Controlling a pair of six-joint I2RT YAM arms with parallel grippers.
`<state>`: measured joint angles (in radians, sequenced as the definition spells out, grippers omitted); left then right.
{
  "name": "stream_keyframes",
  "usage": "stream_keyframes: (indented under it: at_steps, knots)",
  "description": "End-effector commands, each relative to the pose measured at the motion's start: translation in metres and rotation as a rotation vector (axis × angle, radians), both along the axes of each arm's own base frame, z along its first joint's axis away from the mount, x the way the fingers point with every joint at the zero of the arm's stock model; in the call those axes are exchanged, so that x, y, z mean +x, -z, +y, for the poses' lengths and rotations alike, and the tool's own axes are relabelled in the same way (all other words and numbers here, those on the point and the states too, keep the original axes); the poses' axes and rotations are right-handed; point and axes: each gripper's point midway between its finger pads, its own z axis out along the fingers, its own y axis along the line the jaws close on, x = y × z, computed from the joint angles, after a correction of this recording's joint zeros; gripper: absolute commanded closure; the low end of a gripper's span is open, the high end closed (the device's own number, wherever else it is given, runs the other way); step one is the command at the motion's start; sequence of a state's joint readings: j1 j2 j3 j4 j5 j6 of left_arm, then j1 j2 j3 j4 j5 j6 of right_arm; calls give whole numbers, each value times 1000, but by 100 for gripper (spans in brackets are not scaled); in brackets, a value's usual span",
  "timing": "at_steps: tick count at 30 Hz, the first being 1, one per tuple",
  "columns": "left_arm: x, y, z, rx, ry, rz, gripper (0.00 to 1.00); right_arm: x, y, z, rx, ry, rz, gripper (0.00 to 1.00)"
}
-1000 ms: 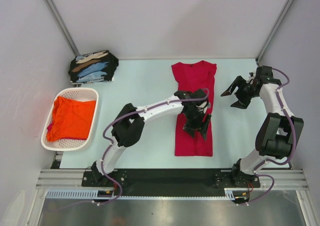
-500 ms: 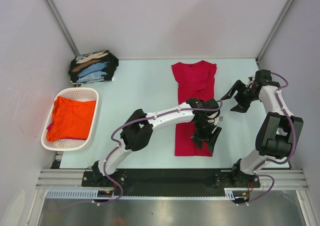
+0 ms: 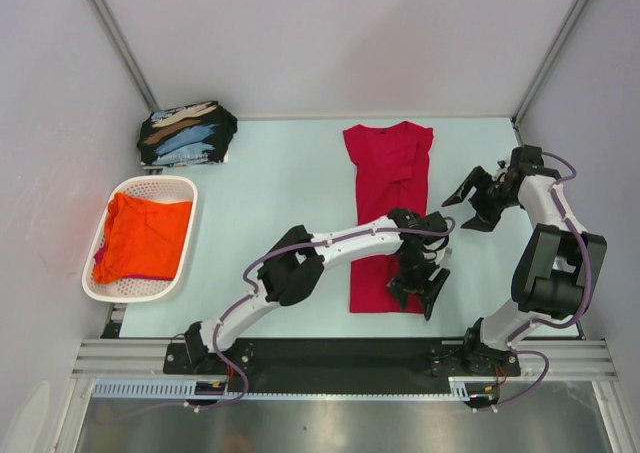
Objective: Fold and stack the t-shirts
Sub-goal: Grab the bottom of the folded rectangular tshirt with both arms
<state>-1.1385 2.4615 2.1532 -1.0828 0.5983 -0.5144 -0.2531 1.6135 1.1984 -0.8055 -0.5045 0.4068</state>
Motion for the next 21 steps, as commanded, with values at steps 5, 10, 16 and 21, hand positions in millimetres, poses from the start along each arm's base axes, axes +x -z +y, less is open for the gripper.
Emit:
stream_keyframes:
  at_steps: [5, 10, 16, 21]
  knots:
    - [6, -44, -18, -113, 5, -44, 29, 2, -14, -3, -15, -6, -61, 19]
    - [21, -42, -6, -54, 0, -173, 28, 1, -9, -5, -22, 2, -52, 19]
    - [32, -42, 10, -43, 34, -301, 23, -10, -2, 12, 91, -23, -47, 21]
    - [110, -93, 65, -16, -192, -549, 17, -33, -12, 36, 122, -92, -55, 24]
